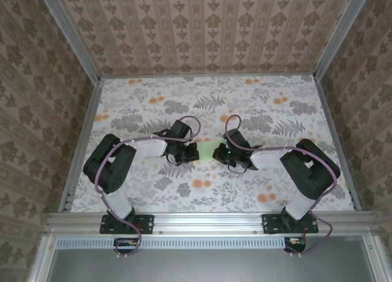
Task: Fold a paper plane with a square sheet of paper (pick it up from the middle)
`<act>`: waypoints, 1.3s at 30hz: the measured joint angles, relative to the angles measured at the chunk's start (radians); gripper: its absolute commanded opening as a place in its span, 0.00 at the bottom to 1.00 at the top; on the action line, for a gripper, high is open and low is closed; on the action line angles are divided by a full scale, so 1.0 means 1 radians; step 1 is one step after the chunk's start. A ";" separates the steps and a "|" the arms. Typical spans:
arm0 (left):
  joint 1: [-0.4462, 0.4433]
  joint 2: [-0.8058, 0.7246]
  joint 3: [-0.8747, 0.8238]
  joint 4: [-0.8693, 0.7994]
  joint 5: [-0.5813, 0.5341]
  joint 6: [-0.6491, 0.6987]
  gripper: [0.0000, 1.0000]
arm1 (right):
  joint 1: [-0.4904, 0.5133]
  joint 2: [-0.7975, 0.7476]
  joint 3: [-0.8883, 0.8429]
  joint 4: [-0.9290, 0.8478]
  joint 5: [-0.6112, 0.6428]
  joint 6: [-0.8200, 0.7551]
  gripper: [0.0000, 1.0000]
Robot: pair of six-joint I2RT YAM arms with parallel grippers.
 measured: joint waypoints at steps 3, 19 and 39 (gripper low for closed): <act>-0.009 0.000 0.000 0.008 -0.003 0.000 0.00 | 0.000 0.007 0.000 0.000 0.001 0.018 0.00; -0.103 -0.005 -0.037 0.235 -0.099 -0.203 0.00 | 0.000 0.029 -0.005 0.047 0.000 0.097 0.00; -0.080 -0.035 -0.200 0.448 -0.148 -0.375 0.00 | 0.001 0.031 -0.012 0.061 0.016 0.123 0.00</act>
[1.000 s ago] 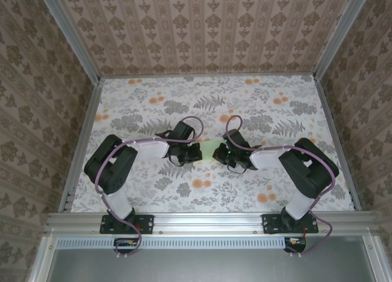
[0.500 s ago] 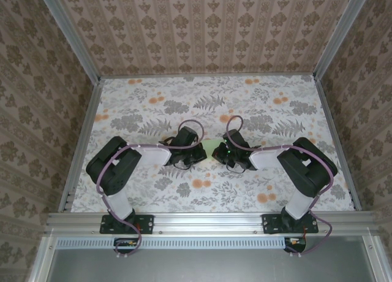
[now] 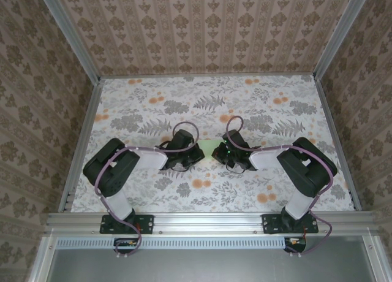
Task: Fold a paper plane with a square sheet of paper (pick it up from the middle)
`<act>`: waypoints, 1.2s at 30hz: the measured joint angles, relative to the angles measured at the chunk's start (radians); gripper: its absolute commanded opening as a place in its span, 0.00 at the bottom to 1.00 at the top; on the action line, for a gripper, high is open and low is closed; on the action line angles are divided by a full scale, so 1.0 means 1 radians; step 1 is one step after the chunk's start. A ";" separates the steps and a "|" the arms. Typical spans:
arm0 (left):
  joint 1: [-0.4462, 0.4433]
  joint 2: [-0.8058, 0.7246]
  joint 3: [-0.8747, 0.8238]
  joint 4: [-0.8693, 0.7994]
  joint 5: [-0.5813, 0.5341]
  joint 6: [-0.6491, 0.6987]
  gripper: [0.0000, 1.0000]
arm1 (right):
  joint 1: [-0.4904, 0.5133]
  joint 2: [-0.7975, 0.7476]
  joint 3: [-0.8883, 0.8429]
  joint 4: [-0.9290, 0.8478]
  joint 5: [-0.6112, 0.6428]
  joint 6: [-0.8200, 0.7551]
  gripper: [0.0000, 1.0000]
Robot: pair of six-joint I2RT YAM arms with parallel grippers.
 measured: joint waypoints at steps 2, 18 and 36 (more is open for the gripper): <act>0.018 -0.029 -0.028 -0.005 -0.017 0.000 0.00 | 0.000 0.000 -0.003 0.003 0.002 0.000 0.00; 0.113 -0.250 -0.252 0.006 -0.175 -0.076 0.00 | 0.002 0.009 -0.016 0.045 0.002 0.025 0.00; 0.380 -0.387 -0.093 -0.383 -0.161 0.185 0.52 | 0.014 -0.027 0.193 -0.323 0.036 -0.189 0.12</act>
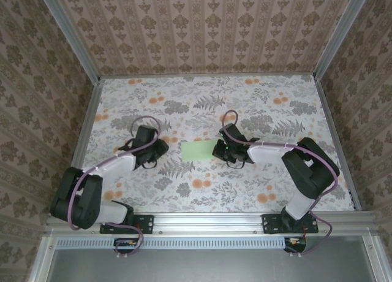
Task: Fold a paper plane with a square sheet of paper (pick it up from the middle)
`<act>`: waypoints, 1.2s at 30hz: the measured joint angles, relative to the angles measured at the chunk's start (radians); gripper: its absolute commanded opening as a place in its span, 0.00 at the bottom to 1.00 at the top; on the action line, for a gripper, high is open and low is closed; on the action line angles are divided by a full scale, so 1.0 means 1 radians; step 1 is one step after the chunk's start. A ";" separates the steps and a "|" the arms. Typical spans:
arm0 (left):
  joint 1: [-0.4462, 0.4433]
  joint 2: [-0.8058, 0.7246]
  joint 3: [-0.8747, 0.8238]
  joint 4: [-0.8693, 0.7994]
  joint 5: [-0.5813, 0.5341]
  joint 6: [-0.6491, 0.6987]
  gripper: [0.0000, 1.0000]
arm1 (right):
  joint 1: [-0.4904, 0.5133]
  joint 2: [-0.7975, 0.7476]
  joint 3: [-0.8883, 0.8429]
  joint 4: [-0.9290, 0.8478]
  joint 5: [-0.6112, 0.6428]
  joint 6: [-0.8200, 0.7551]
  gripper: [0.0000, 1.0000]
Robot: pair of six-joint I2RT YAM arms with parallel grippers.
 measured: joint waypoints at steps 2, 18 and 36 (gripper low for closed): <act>0.056 -0.013 0.029 -0.050 0.024 0.058 0.65 | 0.026 0.017 0.093 -0.056 0.013 -0.033 0.13; 0.214 -0.074 0.070 -0.282 0.069 0.300 1.00 | 0.182 0.426 0.635 -0.342 0.047 -0.135 0.11; 0.286 -0.074 0.071 -0.307 0.104 0.335 1.00 | 0.190 0.320 0.494 -0.628 -0.121 -0.567 0.29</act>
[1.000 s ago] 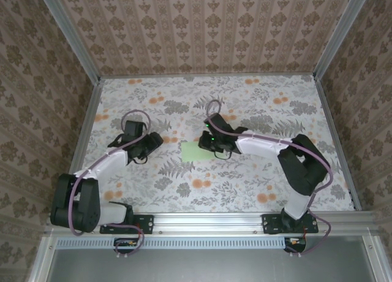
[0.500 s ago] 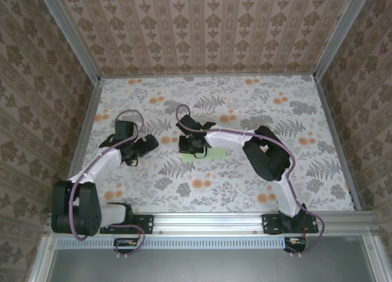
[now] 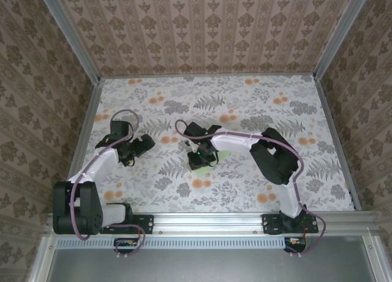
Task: Fold a paper plane with a square sheet of paper (pick it up from the middle)
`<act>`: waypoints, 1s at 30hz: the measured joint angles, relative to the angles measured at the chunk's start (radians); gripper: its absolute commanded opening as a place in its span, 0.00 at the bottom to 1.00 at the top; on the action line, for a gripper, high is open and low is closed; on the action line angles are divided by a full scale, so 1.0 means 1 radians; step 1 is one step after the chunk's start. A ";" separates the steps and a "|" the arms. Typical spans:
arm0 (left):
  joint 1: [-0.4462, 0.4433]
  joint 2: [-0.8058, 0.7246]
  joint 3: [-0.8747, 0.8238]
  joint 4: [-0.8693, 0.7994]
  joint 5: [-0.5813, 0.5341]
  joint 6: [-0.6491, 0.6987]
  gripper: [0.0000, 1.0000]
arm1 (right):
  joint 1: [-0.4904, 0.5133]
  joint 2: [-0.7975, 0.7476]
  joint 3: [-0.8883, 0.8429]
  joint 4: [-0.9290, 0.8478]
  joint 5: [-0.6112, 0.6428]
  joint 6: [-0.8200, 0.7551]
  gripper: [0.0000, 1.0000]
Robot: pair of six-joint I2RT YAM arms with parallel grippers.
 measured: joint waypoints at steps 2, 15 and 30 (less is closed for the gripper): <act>0.000 0.000 0.000 0.000 0.011 0.007 0.98 | -0.006 -0.051 -0.042 -0.055 0.018 -0.029 0.36; -0.067 0.063 0.024 0.027 0.128 0.032 0.98 | -0.140 -0.245 -0.168 0.021 0.306 0.329 0.46; -0.139 0.145 0.065 0.063 0.207 0.043 1.00 | -0.166 -0.069 -0.085 0.051 0.320 0.395 0.49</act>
